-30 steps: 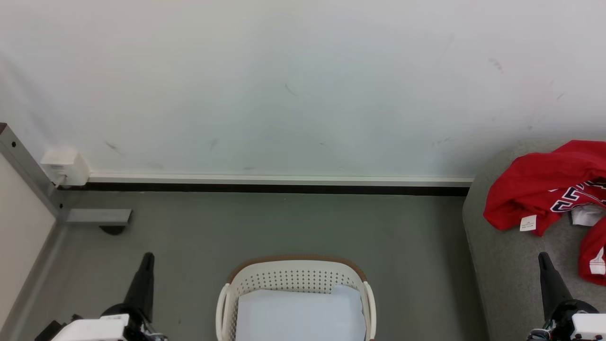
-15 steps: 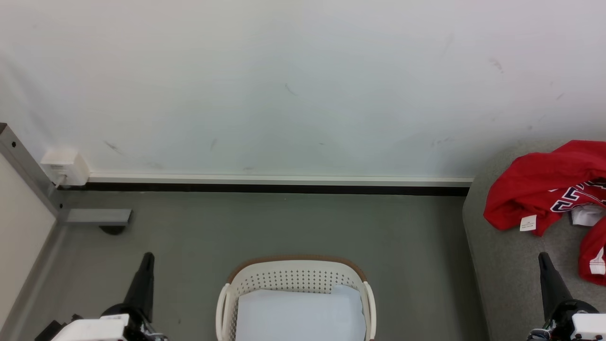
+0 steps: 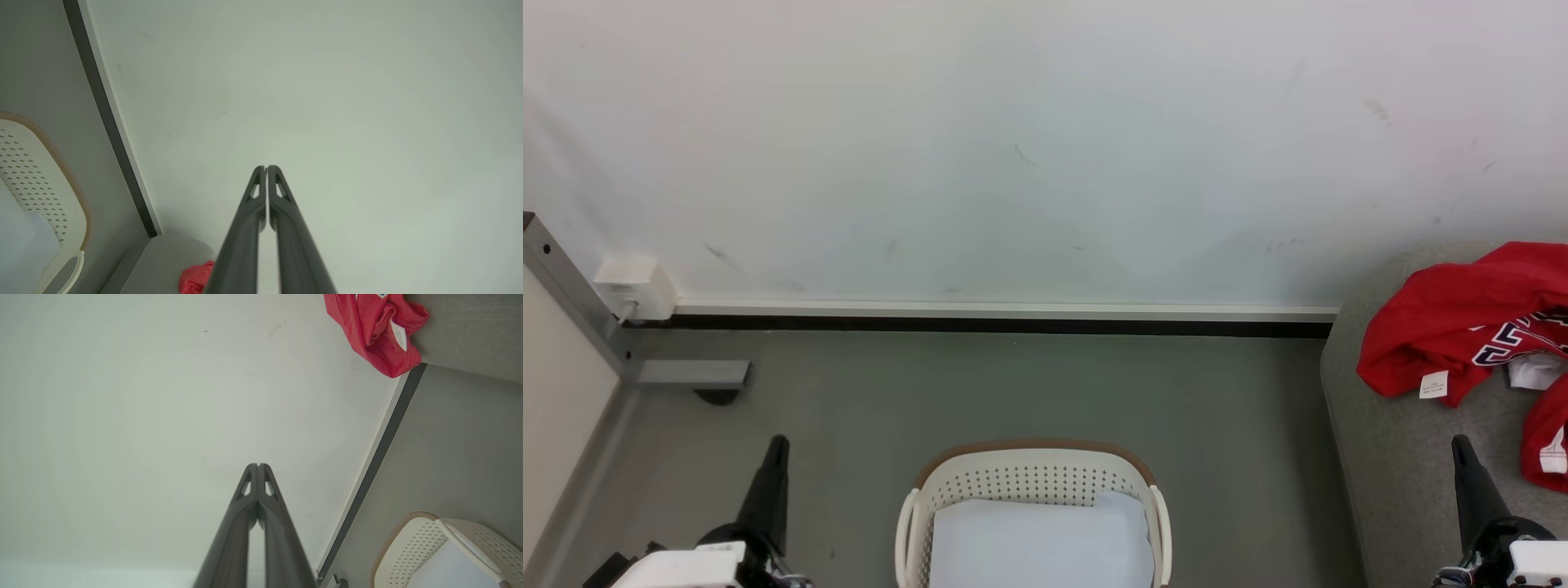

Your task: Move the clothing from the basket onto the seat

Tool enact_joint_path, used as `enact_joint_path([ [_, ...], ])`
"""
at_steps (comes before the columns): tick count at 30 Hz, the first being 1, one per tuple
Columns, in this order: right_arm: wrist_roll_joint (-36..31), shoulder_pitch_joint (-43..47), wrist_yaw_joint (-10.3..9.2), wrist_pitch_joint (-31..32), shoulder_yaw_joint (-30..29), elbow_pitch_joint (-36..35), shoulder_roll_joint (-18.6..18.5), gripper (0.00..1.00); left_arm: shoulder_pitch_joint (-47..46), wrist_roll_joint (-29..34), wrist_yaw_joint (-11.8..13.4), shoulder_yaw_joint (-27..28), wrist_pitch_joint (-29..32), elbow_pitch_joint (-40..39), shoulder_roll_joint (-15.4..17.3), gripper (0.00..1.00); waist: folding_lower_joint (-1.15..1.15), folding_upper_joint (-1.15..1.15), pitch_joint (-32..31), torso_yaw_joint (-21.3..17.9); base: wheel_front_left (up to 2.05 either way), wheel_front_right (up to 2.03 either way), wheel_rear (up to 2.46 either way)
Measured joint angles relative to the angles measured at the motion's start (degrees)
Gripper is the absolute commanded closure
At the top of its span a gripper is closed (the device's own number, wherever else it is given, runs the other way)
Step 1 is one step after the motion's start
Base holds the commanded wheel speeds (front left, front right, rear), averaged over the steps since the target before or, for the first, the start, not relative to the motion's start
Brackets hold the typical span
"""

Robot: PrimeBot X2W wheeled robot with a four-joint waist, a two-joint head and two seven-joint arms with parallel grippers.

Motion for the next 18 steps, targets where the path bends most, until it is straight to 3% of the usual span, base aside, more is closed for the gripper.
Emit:
enact_joint_path([
  [18,0.00,-0.01,0.00,0.01,-0.04,0.00,0.02,1.00,0.00,0.00,0.00,-0.01,0.00,-0.01,0.00,1.00,0.00,0.00,0.00,0.00,0.00,0.00,0.00],
])
